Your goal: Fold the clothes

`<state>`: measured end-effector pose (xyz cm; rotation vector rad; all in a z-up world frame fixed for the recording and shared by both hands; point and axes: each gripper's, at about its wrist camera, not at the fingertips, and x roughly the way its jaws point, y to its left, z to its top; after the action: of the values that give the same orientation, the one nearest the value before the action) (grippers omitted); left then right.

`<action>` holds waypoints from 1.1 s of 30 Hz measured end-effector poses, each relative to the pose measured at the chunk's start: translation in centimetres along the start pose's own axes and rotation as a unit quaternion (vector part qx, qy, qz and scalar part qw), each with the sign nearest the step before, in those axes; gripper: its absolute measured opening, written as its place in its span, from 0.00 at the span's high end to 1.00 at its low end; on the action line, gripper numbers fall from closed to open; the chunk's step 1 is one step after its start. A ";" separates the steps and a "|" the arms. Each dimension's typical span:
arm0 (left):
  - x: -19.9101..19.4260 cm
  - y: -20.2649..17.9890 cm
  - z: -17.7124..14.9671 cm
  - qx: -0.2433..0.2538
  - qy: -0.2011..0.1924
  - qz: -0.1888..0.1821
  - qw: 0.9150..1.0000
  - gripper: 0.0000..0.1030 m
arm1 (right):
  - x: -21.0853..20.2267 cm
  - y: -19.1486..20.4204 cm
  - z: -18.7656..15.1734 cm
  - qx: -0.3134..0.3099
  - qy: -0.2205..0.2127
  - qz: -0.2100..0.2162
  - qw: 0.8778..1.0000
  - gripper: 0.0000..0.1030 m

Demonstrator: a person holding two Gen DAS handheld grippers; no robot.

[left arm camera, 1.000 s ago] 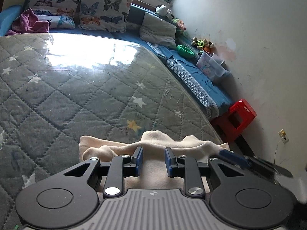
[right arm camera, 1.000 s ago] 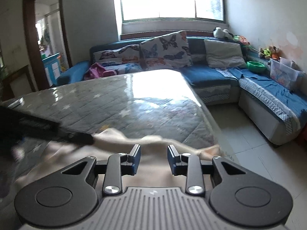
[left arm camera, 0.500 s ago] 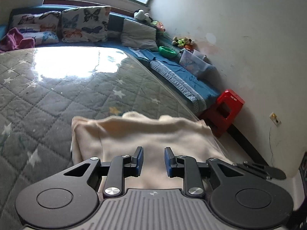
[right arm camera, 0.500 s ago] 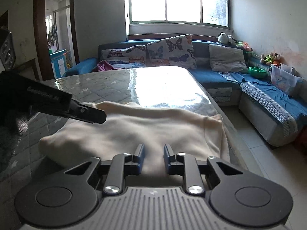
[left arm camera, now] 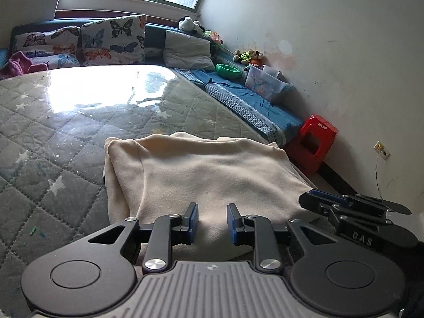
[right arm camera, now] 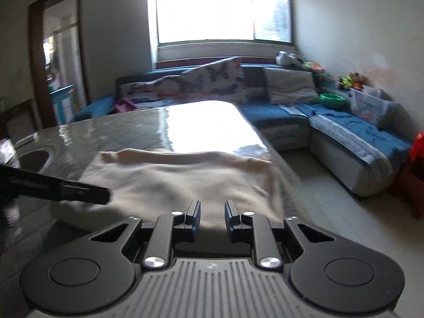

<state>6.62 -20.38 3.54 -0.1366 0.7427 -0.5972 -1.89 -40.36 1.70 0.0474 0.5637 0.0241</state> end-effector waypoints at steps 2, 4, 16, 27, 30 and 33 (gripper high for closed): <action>0.0 -0.2 -0.2 0.013 -0.002 0.006 1.000 0.76 | 0.1 -0.6 -0.3 0.006 0.006 -0.005 1.000 0.82; -0.2 -0.3 -0.4 0.020 -0.004 0.008 1.000 0.76 | 0.0 -1.2 -0.7 0.012 0.011 -0.007 1.000 0.82; -2.0 -0.3 -0.7 0.018 0.006 0.022 1.000 0.69 | -0.7 -1.6 -1.1 0.026 0.002 -0.018 0.999 0.62; -3.9 -0.5 -1.7 0.035 -0.002 0.034 0.999 0.46 | -2.3 0.2 -1.9 0.021 -0.006 -0.018 1.000 0.36; -4.4 -0.6 -2.2 0.041 -0.004 0.039 0.998 0.42 | -2.8 0.6 -2.3 0.024 -0.009 -0.023 0.999 0.25; -5.0 -0.6 -2.8 0.045 -0.007 0.041 0.998 0.34 | -3.4 1.2 -2.6 0.026 -0.012 -0.023 0.999 0.16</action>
<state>1.60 -17.86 4.63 -0.0267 0.7024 -0.5498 -6.12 -39.21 1.39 0.0844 0.5407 -0.0356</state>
